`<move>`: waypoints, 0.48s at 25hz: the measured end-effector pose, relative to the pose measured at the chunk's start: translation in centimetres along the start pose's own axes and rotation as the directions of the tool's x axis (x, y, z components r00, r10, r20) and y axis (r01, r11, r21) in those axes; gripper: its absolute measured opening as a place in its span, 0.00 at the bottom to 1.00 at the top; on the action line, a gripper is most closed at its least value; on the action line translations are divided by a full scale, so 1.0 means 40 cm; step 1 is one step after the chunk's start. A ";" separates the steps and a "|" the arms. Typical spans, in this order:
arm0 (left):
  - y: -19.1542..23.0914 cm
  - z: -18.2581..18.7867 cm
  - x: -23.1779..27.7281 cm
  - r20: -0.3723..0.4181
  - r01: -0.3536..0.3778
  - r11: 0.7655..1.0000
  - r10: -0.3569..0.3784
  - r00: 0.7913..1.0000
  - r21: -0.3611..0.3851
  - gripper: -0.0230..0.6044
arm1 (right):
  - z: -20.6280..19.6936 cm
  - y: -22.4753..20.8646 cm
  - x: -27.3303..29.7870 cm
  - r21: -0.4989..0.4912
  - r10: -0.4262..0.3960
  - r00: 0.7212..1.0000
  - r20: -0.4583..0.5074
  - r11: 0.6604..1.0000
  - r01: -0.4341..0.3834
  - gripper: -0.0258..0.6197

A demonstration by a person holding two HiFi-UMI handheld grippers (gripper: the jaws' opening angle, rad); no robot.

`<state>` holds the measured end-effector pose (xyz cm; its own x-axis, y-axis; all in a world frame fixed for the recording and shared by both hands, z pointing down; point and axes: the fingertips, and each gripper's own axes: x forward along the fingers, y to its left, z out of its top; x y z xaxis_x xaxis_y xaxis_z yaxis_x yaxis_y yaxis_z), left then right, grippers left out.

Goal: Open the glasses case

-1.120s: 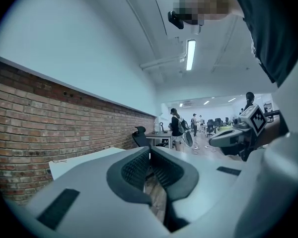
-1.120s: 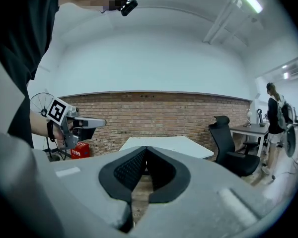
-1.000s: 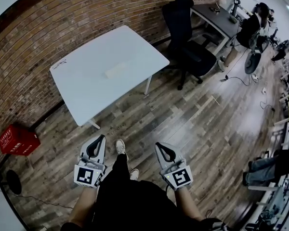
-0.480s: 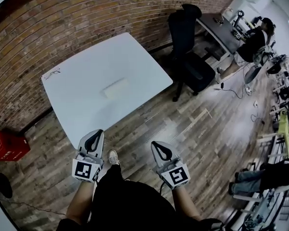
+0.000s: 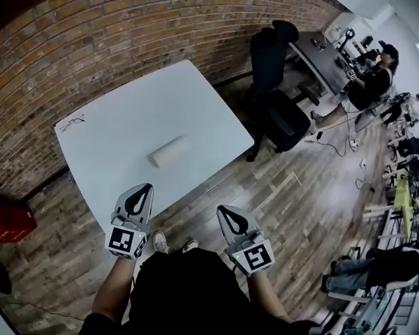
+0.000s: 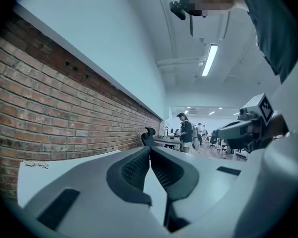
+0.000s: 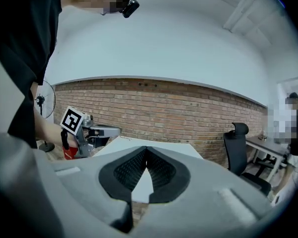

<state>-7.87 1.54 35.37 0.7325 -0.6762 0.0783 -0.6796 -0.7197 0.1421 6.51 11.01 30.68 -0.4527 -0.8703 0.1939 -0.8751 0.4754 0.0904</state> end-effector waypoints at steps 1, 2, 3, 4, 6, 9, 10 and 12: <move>0.010 0.001 0.008 -0.007 -0.007 1.000 0.007 1.000 -0.005 0.06 | -0.002 -0.009 0.013 -0.001 0.005 1.000 0.001 1.000 -0.005 0.05; 0.020 0.003 0.016 -0.013 -0.017 1.000 0.017 1.000 -0.011 0.06 | -0.002 -0.020 0.027 0.000 0.011 1.000 0.002 1.000 -0.011 0.05; 0.028 0.005 0.024 -0.017 -0.027 1.000 0.026 1.000 -0.012 0.06 | -0.003 -0.032 0.040 0.001 0.020 1.000 0.003 1.000 -0.020 0.05; 0.033 0.007 0.033 -0.020 -0.036 0.999 0.036 0.999 -0.011 0.06 | -0.002 -0.046 0.053 0.000 0.031 0.999 0.008 1.000 -0.031 0.05; 0.042 0.005 0.051 -0.024 -0.061 0.998 0.061 0.998 -0.006 0.06 | -0.001 -0.076 0.077 -0.005 0.059 0.998 0.022 0.998 -0.059 0.05; 0.061 0.001 0.071 -0.032 -0.118 0.993 0.117 0.993 -0.011 0.06 | -0.014 -0.121 0.115 -0.021 0.116 0.993 0.023 0.993 -0.116 0.05; 0.067 -0.001 0.072 -0.033 -0.140 0.990 0.139 0.990 -0.013 0.06 | -0.018 -0.134 0.129 -0.039 0.142 0.990 0.019 0.989 -0.141 0.05; 0.071 0.000 0.069 -0.044 -0.170 0.985 0.170 0.984 0.007 0.06 | -0.020 -0.155 0.158 -0.084 0.197 0.980 0.017 0.977 -0.195 0.05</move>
<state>-7.78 -2.36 35.98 0.6070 -0.7815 0.1444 -0.7946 -0.5952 0.1196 9.20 2.67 32.11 -0.6194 -0.7615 0.1910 -0.7523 0.6452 0.1329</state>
